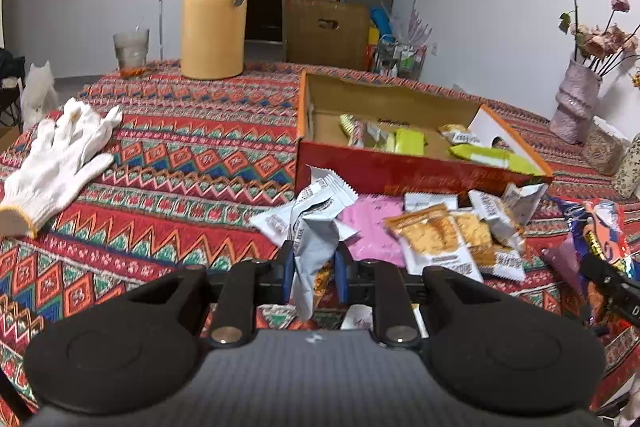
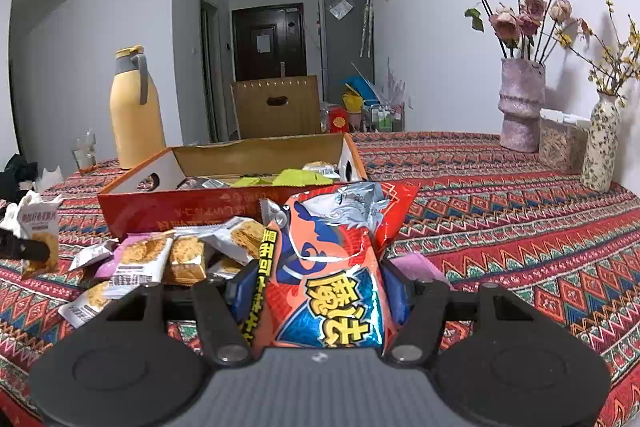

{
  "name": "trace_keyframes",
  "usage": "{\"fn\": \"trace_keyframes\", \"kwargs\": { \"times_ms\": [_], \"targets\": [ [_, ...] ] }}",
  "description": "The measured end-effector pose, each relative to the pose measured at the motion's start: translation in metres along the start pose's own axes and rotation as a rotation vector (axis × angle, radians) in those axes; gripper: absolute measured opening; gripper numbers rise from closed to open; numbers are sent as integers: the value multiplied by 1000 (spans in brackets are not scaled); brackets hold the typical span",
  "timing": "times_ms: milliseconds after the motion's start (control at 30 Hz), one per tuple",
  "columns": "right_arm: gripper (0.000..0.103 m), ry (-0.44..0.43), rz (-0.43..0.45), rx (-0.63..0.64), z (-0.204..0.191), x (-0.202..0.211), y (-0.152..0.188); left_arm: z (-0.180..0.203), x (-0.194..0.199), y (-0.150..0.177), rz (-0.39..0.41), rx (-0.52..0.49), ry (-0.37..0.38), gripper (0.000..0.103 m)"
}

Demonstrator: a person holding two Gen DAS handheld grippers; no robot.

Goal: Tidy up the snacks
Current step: 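Carry both packets over the box and open both grippers to drop them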

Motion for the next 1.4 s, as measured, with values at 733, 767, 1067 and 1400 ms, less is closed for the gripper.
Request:
{"fn": "trace_keyframes", "kwargs": {
  "times_ms": [733,767,1067,1400],
  "targets": [
    [61,-89,117,18,-28,-72,-69,65,-47,-77,129,-52,86,21],
    [61,-91,120,18,-29,-78,-72,66,-51,-79,129,-52,87,21],
    [61,-105,117,20,-40,-136,-93,77,-101,-95,121,-70,62,21],
    [61,-93,49,-40,-34,-186,-71,63,-156,-82,45,-28,33,21]
  ]
}}
Point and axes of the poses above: each gripper's, at about its wrist camera, not at the fingertips, and x roughly against the way its jaws point, z to its right, y to its underside, the point moved 6 cm from there along -x, roughly the way its jaws point, and after that the axes turned 13 degrees about z, right-handed, at the moved point
